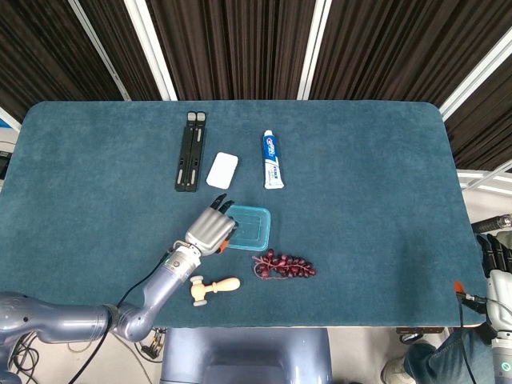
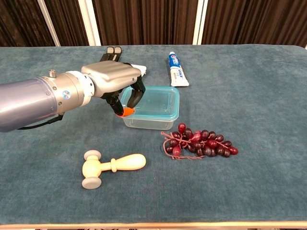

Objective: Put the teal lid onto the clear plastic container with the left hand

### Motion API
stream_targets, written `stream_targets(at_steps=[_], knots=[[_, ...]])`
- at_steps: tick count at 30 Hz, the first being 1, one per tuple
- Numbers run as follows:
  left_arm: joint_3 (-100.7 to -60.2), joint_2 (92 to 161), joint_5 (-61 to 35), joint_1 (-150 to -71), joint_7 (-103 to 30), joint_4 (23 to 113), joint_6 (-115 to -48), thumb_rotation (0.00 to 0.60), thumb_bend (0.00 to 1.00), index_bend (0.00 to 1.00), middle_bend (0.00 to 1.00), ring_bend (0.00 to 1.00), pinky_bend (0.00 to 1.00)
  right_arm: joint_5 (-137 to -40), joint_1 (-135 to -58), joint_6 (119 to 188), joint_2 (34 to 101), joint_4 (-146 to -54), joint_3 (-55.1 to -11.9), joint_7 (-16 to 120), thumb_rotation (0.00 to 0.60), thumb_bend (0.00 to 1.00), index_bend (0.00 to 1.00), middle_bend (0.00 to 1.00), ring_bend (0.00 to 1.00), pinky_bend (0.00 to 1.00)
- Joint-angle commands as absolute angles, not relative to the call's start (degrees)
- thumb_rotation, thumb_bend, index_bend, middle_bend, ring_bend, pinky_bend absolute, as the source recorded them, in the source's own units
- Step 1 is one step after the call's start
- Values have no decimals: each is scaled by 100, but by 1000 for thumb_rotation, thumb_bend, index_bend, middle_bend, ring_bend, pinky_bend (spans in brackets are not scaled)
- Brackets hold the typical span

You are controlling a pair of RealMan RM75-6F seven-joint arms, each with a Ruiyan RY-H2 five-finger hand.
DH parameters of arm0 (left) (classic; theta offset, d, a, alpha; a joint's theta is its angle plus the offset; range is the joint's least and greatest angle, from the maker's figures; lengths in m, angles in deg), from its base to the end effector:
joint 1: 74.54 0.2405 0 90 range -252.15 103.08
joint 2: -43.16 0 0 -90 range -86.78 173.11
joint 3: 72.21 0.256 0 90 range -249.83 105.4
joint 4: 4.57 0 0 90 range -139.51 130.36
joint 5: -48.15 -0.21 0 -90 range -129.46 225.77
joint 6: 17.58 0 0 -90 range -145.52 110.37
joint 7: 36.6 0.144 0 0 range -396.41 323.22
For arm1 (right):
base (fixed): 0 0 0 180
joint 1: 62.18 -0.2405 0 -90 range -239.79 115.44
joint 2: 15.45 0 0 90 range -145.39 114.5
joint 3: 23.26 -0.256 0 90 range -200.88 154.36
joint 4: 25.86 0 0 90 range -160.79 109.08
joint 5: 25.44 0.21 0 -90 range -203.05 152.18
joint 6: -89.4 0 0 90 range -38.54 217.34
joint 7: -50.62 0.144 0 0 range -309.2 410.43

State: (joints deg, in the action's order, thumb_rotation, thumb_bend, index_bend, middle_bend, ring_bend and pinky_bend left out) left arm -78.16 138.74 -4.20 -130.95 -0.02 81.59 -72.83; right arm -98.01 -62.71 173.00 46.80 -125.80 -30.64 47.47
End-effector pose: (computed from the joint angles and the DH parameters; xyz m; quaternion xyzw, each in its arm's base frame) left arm -0.0743 0.3339 -0.0673 -0.8234 -0.2821 -0.3189 0.3752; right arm -0.3259 -0.1680 0.1748 0.4907 -0.4607 0.3538 0.6495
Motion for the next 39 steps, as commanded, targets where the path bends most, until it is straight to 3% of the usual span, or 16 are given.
stream_targets(at_steps=[1,12,19,23,27,32,39], knots=[[-7807,13893,-414,-13093,41,8134,-7272,600,525,667,542,103,0,-9802,-6270,17300,4678,-12581,-3063,4748,600,355,0,0,0,0],[-7798,13934,-318,-13073,209,8114,-7264,600,526,668,543,103,0,-9801,-6270,17303,4684,-12579,-3062,4745,600,355,0,0,0,0],[-8031,13743,-554,-13023,99,8481,-7570,600,524,664,541,103,0,-9805,-6268,17309,4684,-12574,-3060,4749,600,355,0,0,0,0],[-8161,13605,-646,-13012,89,8711,-7711,600,462,537,465,102,0,-9811,-6268,17310,4691,-12576,-3057,4748,600,354,0,0,0,0],[-8270,13541,-581,-13056,191,8765,-7749,600,309,362,299,80,0,-9812,-6263,17321,4688,-12588,-3057,4746,600,355,0,0,0,0],[-8410,13506,-336,-13154,300,8785,-7665,600,163,196,193,52,0,-9799,-6266,17313,4688,-12589,-3067,4771,600,355,0,0,0,0],[-8468,13517,29,-13304,409,8715,-7457,600,148,190,178,45,0,-9797,-6267,17299,4680,-12595,-3066,4795,600,354,0,0,0,0]])
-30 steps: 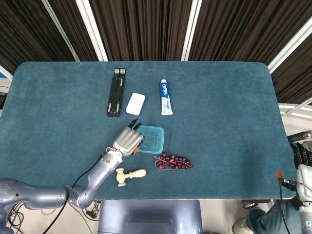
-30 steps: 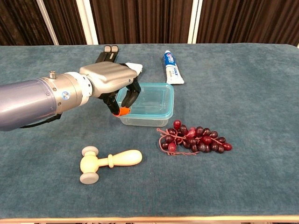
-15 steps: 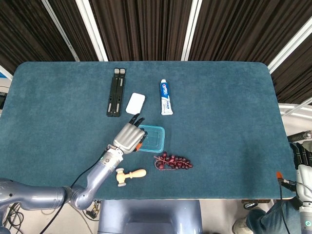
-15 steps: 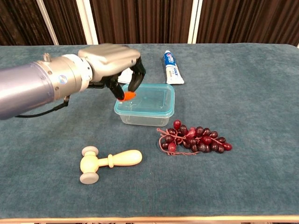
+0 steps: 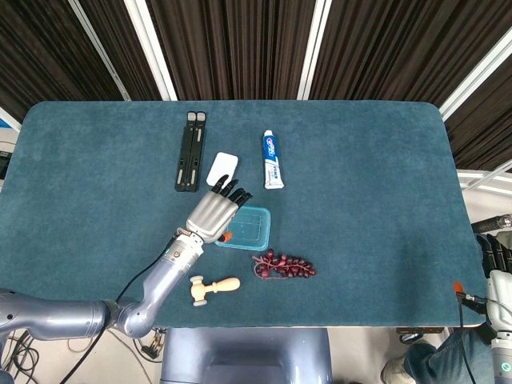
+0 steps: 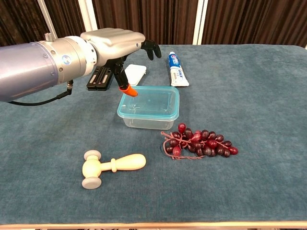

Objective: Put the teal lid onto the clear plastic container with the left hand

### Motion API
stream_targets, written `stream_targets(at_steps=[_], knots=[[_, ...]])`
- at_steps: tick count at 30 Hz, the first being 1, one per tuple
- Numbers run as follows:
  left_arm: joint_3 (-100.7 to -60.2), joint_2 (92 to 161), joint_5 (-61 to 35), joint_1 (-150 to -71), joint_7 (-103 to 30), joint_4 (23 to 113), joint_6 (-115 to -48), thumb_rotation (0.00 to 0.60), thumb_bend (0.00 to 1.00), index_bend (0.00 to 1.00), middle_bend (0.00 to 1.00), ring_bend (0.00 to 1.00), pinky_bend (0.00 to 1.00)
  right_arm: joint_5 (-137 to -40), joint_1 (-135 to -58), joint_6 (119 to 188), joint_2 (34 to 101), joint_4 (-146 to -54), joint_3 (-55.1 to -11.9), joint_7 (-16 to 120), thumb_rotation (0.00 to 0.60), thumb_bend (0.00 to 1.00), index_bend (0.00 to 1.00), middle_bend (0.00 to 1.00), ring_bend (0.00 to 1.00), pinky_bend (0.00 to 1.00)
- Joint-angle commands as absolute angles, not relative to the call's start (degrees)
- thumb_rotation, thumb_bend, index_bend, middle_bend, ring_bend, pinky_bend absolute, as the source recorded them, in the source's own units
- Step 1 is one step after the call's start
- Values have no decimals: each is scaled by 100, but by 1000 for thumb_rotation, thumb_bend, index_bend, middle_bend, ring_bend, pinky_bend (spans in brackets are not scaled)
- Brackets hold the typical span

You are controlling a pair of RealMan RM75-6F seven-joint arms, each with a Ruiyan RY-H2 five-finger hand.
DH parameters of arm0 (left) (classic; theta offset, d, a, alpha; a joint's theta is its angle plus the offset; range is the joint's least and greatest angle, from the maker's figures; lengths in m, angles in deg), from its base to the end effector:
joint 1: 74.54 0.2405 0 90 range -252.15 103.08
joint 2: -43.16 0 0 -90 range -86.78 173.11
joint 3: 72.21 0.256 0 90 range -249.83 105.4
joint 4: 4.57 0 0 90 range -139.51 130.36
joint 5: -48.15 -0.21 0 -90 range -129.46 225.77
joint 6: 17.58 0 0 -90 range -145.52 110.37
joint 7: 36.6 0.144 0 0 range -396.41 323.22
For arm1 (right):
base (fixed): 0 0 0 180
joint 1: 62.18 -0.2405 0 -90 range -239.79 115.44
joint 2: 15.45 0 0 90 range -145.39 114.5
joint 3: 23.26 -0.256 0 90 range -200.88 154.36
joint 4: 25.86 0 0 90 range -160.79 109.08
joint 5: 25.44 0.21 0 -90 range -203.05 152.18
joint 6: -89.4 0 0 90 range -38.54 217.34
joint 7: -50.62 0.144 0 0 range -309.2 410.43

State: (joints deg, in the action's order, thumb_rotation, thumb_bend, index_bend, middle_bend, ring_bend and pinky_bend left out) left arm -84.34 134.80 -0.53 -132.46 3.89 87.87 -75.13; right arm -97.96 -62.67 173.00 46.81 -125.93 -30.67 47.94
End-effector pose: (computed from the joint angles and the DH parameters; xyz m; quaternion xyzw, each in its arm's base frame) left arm -0.0406 0.3477 -0.0334 -0.7966 -0.2830 -0.3588 0.3958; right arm -0.3256 -0.1678 0.1746 0.4879 -0.4637 0.3568 0.6477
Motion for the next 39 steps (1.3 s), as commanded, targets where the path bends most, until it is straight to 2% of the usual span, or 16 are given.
stream_targets(at_steps=[1,4,9,15,30,35,39], knots=[[-8492,13564,62,-13335,403,8644,-7444,600,149,223,187,45,0,-9795,-6266,17299,4679,-12597,-3066,4795,600,355,0,0,0,0],[-8557,13714,155,-13448,406,8413,-7375,600,181,292,222,49,0,-9774,-6266,17285,4676,-12594,-3068,4807,600,355,0,0,0,0],[-8820,14001,359,-13753,393,8004,-7215,600,313,401,322,65,0,-9747,-6268,17272,4672,-12605,-3073,4804,600,354,0,0,0,0],[-8988,14326,606,-14129,577,7585,-7120,600,422,494,350,66,0,-9725,-6269,17263,4661,-12622,-3081,4809,600,354,0,0,0,0],[-8982,14740,786,-14340,580,6971,-7177,600,471,614,407,76,0,-9677,-6272,17225,4642,-12653,-3080,4817,600,354,0,0,0,0],[-8955,14808,739,-14360,594,6889,-7230,600,506,622,505,175,75,-9659,-6277,17202,4635,-12661,-3076,4810,600,355,0,0,0,0],[-8947,14862,743,-14369,630,6869,-7285,600,532,633,553,213,102,-9630,-6276,17204,4631,-12678,-3083,4793,600,354,0,0,0,0]])
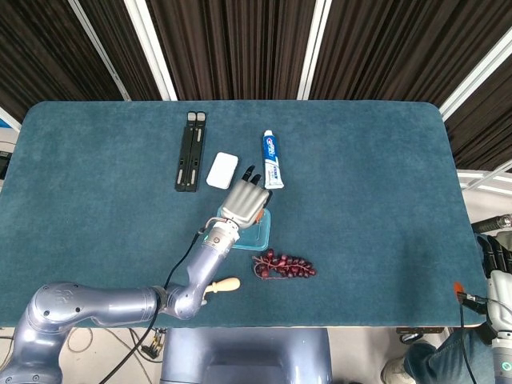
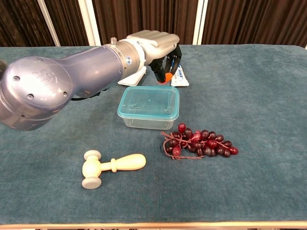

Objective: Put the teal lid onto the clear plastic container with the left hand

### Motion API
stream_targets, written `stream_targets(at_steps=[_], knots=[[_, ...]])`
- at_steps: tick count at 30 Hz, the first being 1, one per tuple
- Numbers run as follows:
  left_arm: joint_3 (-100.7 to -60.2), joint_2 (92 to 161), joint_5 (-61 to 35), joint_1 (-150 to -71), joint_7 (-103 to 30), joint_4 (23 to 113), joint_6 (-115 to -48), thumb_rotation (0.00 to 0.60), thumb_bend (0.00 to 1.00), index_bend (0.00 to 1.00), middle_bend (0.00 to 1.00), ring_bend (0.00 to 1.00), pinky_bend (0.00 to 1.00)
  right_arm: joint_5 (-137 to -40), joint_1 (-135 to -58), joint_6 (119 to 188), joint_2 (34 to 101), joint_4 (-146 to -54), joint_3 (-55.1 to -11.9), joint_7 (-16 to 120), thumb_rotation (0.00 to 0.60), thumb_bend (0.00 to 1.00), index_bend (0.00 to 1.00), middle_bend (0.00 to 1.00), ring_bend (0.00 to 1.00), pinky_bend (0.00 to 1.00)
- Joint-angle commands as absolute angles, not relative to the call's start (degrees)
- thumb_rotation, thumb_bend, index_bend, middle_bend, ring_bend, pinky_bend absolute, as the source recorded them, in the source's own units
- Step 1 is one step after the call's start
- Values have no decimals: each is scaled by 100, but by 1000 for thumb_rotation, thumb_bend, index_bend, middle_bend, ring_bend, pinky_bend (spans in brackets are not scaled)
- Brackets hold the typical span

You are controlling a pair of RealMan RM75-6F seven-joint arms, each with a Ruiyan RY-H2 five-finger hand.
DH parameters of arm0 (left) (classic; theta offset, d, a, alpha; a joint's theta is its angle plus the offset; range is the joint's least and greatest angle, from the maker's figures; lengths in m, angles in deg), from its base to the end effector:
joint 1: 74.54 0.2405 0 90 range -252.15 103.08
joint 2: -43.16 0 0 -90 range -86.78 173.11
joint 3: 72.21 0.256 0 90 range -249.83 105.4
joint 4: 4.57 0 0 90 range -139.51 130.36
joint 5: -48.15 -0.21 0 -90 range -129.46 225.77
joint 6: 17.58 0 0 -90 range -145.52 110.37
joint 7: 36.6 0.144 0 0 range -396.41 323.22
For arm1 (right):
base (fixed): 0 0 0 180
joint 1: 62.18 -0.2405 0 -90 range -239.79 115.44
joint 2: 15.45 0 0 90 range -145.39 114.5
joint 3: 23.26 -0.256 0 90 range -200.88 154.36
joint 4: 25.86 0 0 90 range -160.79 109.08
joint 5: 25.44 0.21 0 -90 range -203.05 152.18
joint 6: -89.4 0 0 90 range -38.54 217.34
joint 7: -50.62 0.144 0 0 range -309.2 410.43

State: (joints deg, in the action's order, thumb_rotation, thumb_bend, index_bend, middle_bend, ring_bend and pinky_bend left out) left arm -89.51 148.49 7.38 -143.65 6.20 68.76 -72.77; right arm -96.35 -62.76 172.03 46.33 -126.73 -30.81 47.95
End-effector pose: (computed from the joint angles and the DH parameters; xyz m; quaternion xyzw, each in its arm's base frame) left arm 0.0139 0.3824 -0.0840 -0.7851 -0.2772 -0.3628 0.4186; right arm -0.3273 -0.1677 0.1748 0.4812 -0.4758 0.3502 0.6476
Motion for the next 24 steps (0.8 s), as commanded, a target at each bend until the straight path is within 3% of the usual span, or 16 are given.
stream_targets(at_steps=[1,24], knots=[[-8947,14873,751,-14370,639,6861,-7293,600,537,637,564,222,105,-9629,-6276,17205,4630,-12678,-3083,4789,600,354,0,0,0,0],[-8941,15363,653,-14442,408,6015,-6966,600,545,653,569,230,104,-9627,-6281,17212,4629,-12673,-3085,4783,600,355,0,0,0,0]])
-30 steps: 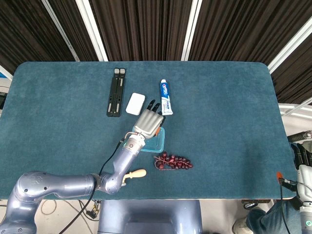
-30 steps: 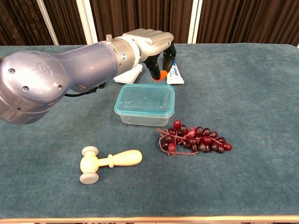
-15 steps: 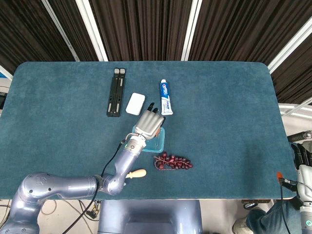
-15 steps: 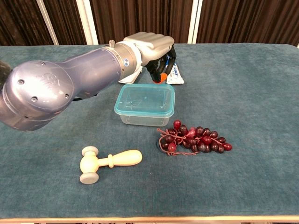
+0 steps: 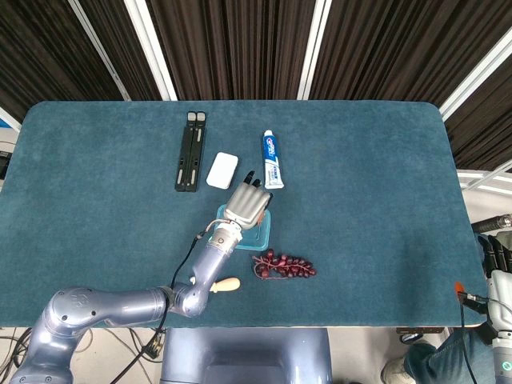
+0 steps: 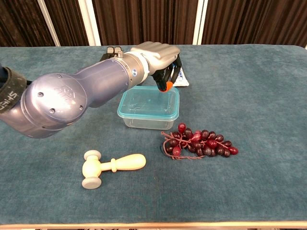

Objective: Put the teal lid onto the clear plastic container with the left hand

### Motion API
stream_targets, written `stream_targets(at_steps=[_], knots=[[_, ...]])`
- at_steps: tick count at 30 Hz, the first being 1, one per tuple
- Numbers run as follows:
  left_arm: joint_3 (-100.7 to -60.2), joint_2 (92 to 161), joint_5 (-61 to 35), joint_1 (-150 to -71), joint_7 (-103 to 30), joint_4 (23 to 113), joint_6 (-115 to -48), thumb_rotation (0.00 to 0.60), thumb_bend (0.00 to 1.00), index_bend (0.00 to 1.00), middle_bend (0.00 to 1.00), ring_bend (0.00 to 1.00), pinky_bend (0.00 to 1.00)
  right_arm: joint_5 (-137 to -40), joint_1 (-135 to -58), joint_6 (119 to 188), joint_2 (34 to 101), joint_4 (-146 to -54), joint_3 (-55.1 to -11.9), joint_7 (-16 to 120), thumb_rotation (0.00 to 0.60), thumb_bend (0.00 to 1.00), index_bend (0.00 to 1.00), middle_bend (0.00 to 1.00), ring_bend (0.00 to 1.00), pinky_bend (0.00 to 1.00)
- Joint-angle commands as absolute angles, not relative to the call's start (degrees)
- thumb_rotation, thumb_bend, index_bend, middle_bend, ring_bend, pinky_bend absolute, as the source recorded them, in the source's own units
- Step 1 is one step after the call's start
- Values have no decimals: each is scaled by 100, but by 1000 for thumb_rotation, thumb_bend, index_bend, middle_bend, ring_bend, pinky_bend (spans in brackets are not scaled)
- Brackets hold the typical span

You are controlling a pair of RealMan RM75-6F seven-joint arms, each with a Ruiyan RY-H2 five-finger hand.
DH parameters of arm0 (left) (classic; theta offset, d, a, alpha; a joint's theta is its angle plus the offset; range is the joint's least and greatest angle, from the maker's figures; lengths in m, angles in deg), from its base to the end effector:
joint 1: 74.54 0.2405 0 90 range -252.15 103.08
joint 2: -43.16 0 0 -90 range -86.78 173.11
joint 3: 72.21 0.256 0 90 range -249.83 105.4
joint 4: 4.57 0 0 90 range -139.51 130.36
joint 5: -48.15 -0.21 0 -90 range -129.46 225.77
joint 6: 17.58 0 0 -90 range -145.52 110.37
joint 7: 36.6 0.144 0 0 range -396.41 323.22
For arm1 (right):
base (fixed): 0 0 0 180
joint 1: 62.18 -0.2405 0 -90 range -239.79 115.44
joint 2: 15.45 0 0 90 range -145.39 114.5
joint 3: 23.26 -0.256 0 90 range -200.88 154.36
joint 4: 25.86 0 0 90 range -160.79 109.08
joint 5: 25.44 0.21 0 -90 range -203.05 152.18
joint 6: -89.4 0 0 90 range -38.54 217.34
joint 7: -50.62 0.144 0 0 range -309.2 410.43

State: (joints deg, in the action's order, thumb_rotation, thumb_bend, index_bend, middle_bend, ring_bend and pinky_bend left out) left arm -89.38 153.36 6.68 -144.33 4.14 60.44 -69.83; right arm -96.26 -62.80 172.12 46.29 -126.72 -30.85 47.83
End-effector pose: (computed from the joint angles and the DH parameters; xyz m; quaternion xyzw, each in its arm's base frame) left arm 0.0076 0.3880 -0.1072 -0.7879 -0.2840 -0.3495 0.4201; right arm -0.3273 -0.1681 0.1754 0.4810 -0.4745 0.3499 0.6489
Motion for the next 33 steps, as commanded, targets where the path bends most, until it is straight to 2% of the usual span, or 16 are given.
stream_targets(at_steps=[1,33], knots=[[-8941,15382,642,-14446,405,5991,-6961,600,545,653,569,230,104,-9625,-6281,17210,4628,-12675,-3085,4784,600,355,0,0,0,0],[-8845,15871,450,-14433,621,5307,-6786,600,545,654,568,230,101,-9636,-6280,17202,4600,-12709,-3079,4820,600,355,0,0,0,0]])
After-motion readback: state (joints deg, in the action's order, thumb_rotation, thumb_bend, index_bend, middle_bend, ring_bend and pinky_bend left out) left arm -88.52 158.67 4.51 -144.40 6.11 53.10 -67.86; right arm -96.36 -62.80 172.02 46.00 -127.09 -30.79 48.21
